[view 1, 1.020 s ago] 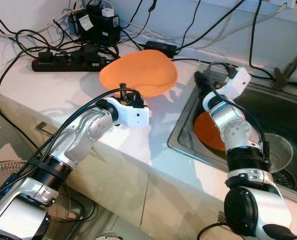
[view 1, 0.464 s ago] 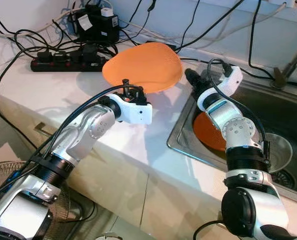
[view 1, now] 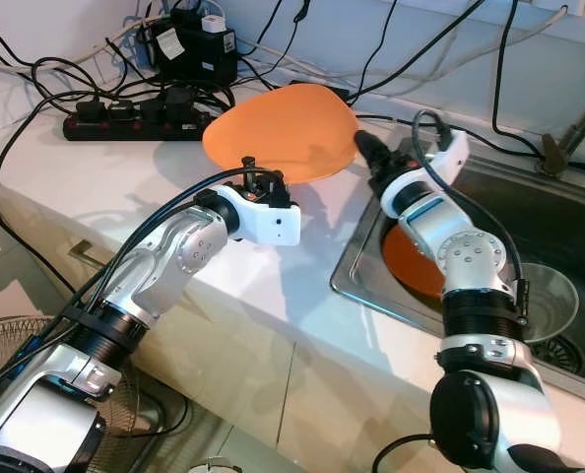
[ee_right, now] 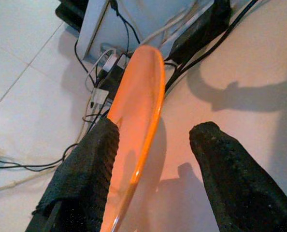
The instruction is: Kitchen organization
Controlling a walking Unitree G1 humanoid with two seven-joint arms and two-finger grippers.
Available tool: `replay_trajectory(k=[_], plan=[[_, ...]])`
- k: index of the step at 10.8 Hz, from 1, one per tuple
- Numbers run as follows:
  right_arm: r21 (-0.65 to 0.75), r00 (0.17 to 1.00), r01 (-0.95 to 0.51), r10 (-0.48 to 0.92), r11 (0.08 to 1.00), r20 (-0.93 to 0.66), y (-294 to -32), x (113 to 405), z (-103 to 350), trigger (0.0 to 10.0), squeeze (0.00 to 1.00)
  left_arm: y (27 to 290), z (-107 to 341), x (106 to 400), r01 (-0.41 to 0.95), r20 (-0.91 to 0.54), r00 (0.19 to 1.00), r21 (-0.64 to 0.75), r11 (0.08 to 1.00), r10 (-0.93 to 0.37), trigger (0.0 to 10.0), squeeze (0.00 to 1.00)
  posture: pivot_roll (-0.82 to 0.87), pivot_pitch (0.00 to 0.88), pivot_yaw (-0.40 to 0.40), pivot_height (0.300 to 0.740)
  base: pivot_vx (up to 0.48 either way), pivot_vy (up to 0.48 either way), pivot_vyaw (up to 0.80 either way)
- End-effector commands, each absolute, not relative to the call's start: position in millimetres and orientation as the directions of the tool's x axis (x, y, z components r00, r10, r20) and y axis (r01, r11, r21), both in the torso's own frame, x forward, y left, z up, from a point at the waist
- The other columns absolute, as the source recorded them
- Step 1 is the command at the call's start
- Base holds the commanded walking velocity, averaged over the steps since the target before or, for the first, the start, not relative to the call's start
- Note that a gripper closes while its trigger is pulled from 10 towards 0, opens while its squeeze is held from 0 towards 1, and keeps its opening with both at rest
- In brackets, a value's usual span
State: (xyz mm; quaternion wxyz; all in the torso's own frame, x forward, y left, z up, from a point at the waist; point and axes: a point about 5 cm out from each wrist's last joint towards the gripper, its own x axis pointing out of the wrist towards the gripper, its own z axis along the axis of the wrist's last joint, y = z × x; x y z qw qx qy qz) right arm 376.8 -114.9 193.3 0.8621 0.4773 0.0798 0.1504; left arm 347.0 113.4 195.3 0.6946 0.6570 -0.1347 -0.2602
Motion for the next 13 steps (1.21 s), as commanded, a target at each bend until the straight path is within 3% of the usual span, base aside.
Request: replay_trajectory(k=[1,8,9,11,13], plan=[[0.846,0.938,-0.218,0.344,0.487,0.043,-114.8,375.9,202.1,10.0,0.00,106.4,213.3,349.1,0.111,-0.080,0.821,0.994,0.019,-0.566,10.0,0.00,0.16,0.000,-0.058,0.740,0.000,0.000,0.00],[0.843,0.927,-0.234,0.372,0.484,0.043,-107.2,373.8,202.6,10.0,0.00,100.8,213.8,347.6,0.101,-0.070,0.801,0.995,0.020,-0.595,10.0,0.00,0.16,0.000,-0.059,0.740,0.000,0.000,0.00],[0.843,0.926,-0.236,0.375,0.484,0.044,-106.3,373.4,202.5,8.9,0.00,100.5,214.1,347.8,0.098,-0.068,0.800,0.995,0.019,-0.596,10.0,0.00,0.16,0.000,-0.059,0.740,0.000,0.000,0.00],[0.842,0.924,-0.242,0.380,0.482,0.048,-106.1,372.9,202.8,0.0,0.00,100.0,215.5,349.2,0.087,-0.059,0.802,0.996,0.019,-0.594,10.0,0.00,0.16,0.000,-0.058,0.740,0.000,0.000,0.00],[0.840,0.923,-0.244,0.381,0.484,0.049,-106.1,372.8,202.5,0.0,0.00,99.6,216.5,349.6,0.077,-0.050,0.804,0.997,0.021,-0.593,10.0,0.00,0.16,0.000,-0.058,0.740,0.000,0.000,0.00]])
